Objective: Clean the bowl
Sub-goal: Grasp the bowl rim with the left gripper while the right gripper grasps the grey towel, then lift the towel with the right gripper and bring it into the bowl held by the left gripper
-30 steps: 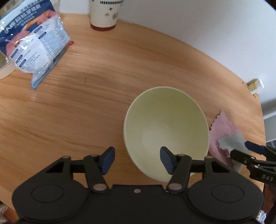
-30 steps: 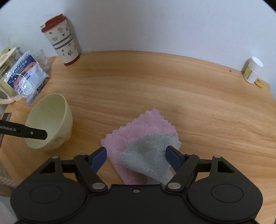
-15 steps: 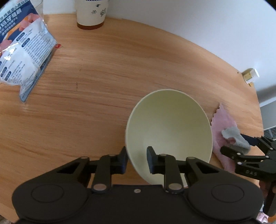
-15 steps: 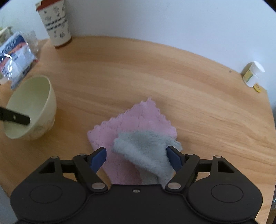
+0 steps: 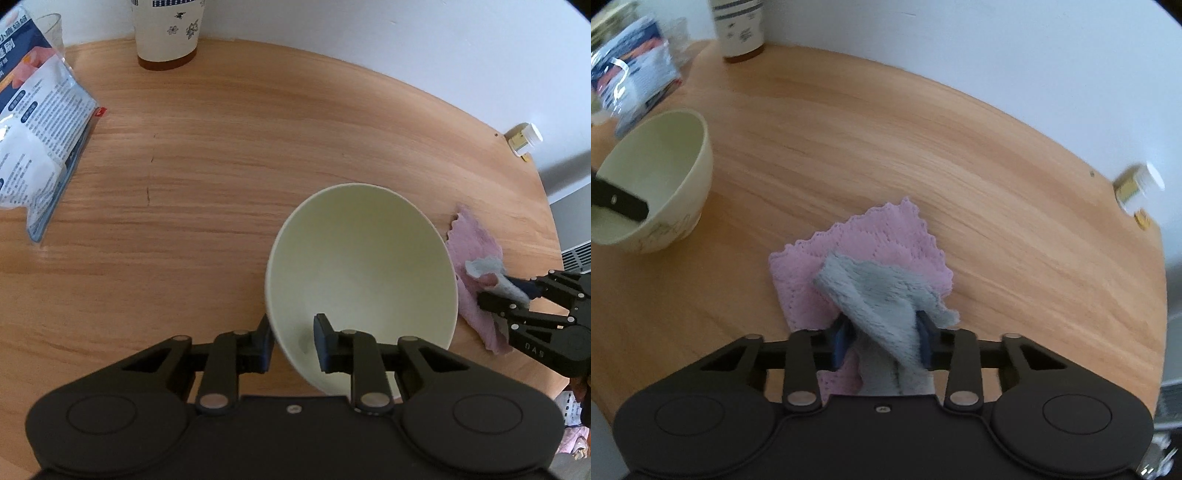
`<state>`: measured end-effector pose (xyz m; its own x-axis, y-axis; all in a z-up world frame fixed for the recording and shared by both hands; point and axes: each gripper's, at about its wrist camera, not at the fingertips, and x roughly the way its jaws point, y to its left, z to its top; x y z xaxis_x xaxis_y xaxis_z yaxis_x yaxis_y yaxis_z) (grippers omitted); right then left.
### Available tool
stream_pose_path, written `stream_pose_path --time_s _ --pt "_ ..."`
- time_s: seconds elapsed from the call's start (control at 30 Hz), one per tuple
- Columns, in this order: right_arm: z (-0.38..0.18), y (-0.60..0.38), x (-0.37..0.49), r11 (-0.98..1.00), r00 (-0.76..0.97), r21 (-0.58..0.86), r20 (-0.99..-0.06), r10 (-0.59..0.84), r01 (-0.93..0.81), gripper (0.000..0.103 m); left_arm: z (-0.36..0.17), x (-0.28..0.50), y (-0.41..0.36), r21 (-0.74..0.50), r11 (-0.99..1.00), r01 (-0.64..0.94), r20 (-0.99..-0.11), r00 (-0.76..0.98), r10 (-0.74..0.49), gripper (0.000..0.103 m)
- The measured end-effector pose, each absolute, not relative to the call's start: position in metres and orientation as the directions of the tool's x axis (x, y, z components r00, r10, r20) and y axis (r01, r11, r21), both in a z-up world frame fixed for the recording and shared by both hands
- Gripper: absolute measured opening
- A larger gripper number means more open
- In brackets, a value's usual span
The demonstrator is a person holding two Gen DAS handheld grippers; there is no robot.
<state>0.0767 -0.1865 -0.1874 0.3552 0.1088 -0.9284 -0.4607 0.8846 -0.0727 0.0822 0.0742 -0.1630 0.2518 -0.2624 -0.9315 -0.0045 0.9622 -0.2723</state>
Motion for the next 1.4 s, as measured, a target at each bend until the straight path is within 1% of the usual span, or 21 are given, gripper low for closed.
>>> stream_pose_path --time_s 0.07,0.1,0.17,0.23,0.33,0.5,0.63,0.77,0.87,0.9,0.97,1.03,1.23,1.33,1.4 --pt "-0.186 -0.189 0.079 0.889 0.344 -0.060 -0.932 0.113 -0.454 0.027 -0.163 0.083 0.076 -0.274 0.962 -0.006 -0.931 0.254 -0.263 0.015" --pt "-0.186 -0.191 0.080 0.893 0.340 -0.050 -0.933 0.118 -0.448 0.023 -0.163 0.083 0.078 -0.282 0.959 -0.008 -0.927 0.259 -0.271 0.015" --pt "-0.182 -0.199 0.084 0.911 0.319 0.010 -0.935 0.154 -0.412 0.020 -0.162 0.082 0.080 -0.282 0.959 -0.004 -0.926 0.263 -0.271 0.014" --pt "-0.178 -0.205 0.087 0.924 0.302 0.068 -0.934 0.192 -0.377 0.020 -0.161 0.081 0.080 -0.276 0.961 0.011 -0.925 0.267 -0.269 0.014" --pt "-0.169 -0.211 0.089 0.929 0.297 0.135 -0.923 0.244 -0.345 0.020 -0.160 0.080 0.080 -0.302 0.953 0.029 -0.916 0.266 -0.299 0.013" --pt "-0.145 -0.216 0.089 0.922 0.317 0.219 -0.892 0.322 -0.320 0.020 -0.158 0.077 0.078 -0.310 0.948 0.069 -0.913 0.257 -0.317 0.012" --pt "-0.115 -0.219 0.087 0.898 0.353 0.318 -0.838 0.416 -0.304 0.020 -0.157 0.075 0.076 -0.310 0.945 0.102 -0.913 0.246 -0.326 0.012" --pt "-0.085 -0.205 0.084 0.818 0.349 0.431 -0.752 0.559 -0.380 0.020 -0.156 0.073 0.075 -0.311 0.942 0.129 -0.914 0.231 -0.333 0.012" --pt "-0.080 -0.181 0.080 0.763 0.310 0.443 -0.726 0.613 -0.470 0.020 -0.156 0.075 0.067 -0.290 0.946 0.143 -0.923 0.221 -0.316 0.013" --pt "-0.082 -0.174 0.080 0.753 0.295 0.440 -0.729 0.618 -0.489 0.020 -0.156 0.075 0.066 -0.284 0.947 0.150 -0.924 0.220 -0.312 0.014" --pt "-0.089 -0.160 0.079 0.739 0.265 0.429 -0.741 0.617 -0.520 0.020 -0.153 0.073 0.066 -0.291 0.942 0.170 -0.924 0.206 -0.322 0.021" --pt "-0.098 -0.150 0.080 0.729 0.234 0.420 -0.757 0.610 -0.541 0.020 -0.151 0.071 0.068 -0.299 0.937 0.181 -0.923 0.193 -0.332 0.022" --pt "-0.124 -0.119 0.084 0.693 0.156 0.388 -0.798 0.583 -0.607 0.020 -0.145 0.066 0.072 -0.298 0.931 0.210 -0.920 0.196 -0.338 0.022" --pt "-0.130 -0.107 0.083 0.678 0.141 0.362 -0.812 0.567 -0.640 0.019 -0.143 0.063 0.071 -0.291 0.928 0.233 -0.919 0.200 -0.339 0.019" --pt "-0.134 -0.101 0.082 0.662 0.129 0.355 -0.815 0.566 -0.660 0.019 -0.142 0.061 0.071 -0.287 0.925 0.247 -0.919 0.202 -0.339 0.019"
